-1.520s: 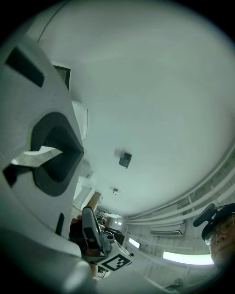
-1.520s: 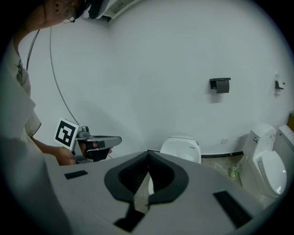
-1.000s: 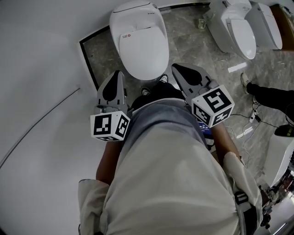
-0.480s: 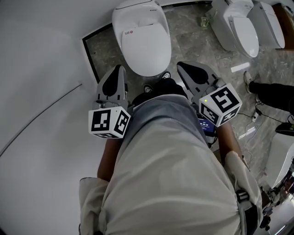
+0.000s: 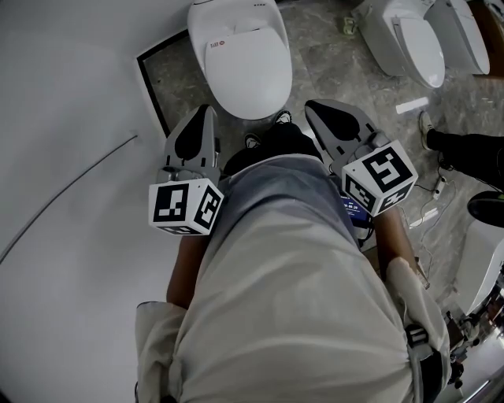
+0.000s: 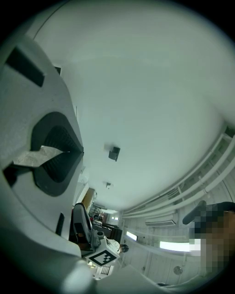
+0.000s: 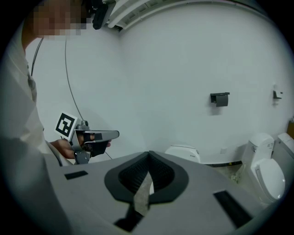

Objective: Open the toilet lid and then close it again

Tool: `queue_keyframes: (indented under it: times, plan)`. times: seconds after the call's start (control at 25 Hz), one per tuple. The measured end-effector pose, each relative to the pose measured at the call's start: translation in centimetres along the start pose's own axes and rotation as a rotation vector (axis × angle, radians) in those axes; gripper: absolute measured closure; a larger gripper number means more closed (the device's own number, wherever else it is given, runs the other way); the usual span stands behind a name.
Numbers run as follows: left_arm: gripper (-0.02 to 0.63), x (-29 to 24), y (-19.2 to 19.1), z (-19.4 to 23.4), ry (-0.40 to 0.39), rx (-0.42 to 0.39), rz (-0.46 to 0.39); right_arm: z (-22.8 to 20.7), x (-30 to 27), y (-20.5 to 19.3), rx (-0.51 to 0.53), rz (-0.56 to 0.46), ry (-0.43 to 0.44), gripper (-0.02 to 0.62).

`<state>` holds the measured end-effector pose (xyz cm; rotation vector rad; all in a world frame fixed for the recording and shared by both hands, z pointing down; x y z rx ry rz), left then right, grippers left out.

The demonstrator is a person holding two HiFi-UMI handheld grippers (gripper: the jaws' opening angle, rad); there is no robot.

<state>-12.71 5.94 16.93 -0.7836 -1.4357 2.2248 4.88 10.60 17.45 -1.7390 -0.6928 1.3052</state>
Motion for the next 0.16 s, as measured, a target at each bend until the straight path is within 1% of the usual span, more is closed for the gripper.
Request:
queue_keyframes:
  times: [0.16]
  plan:
    - [0.6, -0.16, -1.0, -0.15, -0.001, -0.003, 0.043, 0.23, 0.46, -0.31, 0.026, -0.005, 0.001, 0.586]
Point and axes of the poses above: the fingertips, and each gripper's own axes: x backward along the fingers, z to its left, y out of its top, the point moved 2 cm from there along x, backward along the fingers, and after that the axes turned 14 degrees about -y, right-handed, at the moved point
